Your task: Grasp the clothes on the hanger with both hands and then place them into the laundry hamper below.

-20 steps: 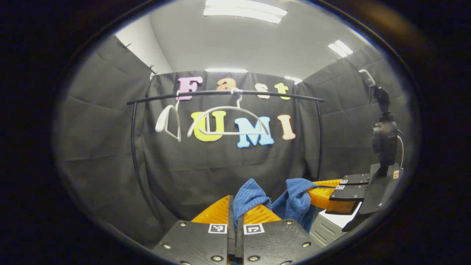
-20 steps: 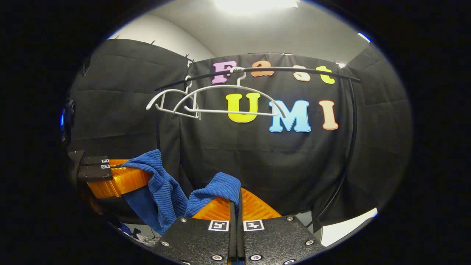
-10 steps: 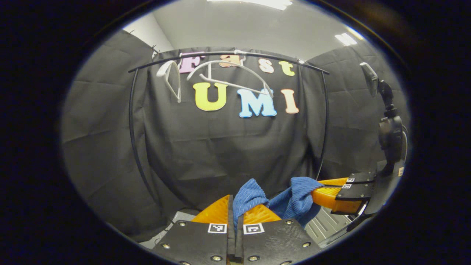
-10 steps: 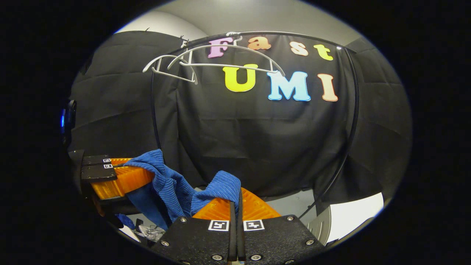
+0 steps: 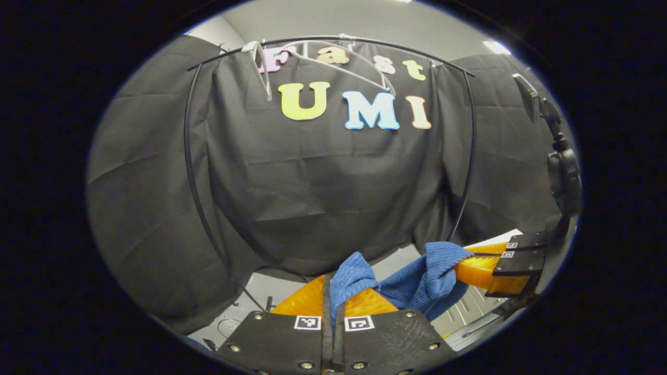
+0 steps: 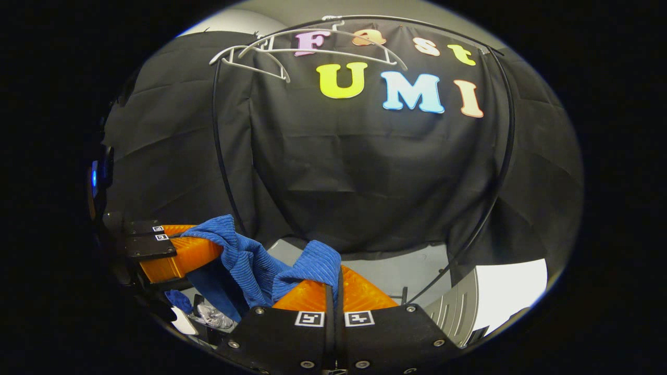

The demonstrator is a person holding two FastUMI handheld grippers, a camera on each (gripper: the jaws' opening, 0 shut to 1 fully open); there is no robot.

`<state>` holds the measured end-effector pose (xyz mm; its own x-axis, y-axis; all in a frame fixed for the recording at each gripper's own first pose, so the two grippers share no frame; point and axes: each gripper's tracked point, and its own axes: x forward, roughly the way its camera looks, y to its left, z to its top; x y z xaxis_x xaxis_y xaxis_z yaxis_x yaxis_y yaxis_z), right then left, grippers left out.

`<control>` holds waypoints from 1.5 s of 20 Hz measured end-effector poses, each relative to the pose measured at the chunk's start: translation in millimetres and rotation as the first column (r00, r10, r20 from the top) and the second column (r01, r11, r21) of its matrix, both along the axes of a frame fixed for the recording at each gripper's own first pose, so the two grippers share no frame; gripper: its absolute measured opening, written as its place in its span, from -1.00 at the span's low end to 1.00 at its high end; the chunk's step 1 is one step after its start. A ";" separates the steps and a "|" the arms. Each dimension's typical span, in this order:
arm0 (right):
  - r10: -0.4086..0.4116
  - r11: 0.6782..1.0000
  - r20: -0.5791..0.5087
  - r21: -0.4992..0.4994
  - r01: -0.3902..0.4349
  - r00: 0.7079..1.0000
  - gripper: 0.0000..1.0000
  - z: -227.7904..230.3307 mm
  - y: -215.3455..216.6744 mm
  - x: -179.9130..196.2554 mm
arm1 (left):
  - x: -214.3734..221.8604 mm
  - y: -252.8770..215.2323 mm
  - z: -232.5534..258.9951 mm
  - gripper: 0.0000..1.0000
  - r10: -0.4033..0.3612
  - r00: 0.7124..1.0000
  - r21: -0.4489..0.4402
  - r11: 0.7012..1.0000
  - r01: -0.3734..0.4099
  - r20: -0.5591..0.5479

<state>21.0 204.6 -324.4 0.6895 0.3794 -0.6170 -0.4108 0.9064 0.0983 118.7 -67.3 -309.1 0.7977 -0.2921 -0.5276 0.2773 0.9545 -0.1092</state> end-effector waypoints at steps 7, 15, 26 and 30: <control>-0.031 0.998 -0.119 -0.049 0.025 0.992 -0.99 -48.8 -9.9 -17.7 | -19.3 2.3 -52.9 -0.97 -0.008 0.991 0.027 1.000 0.012 -0.131; -0.058 0.993 -0.251 -0.117 0.029 0.966 -0.98 -94.2 -22.4 -38.7 | -54.5 3.9 -120.4 -0.96 -0.036 0.954 0.075 0.995 0.061 -0.297; -0.057 0.991 -0.354 -0.131 0.011 0.934 -0.02 -114.9 -24.6 -64.7 | -53.1 9.6 -129.0 0.75 0.010 0.926 0.075 0.997 0.020 -0.378; -0.073 0.992 -0.322 -0.125 0.035 0.944 0.89 -105.3 -25.4 -61.6 | -59.3 16.4 -117.5 0.80 0.030 0.931 0.090 0.996 0.003 -0.363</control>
<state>-40.6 179.2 -429.6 0.4611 0.2598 -0.8485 -0.3242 0.9394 0.1115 59.4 -50.9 -426.6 0.5497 -0.2224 -0.8052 0.2214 0.9682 -0.1162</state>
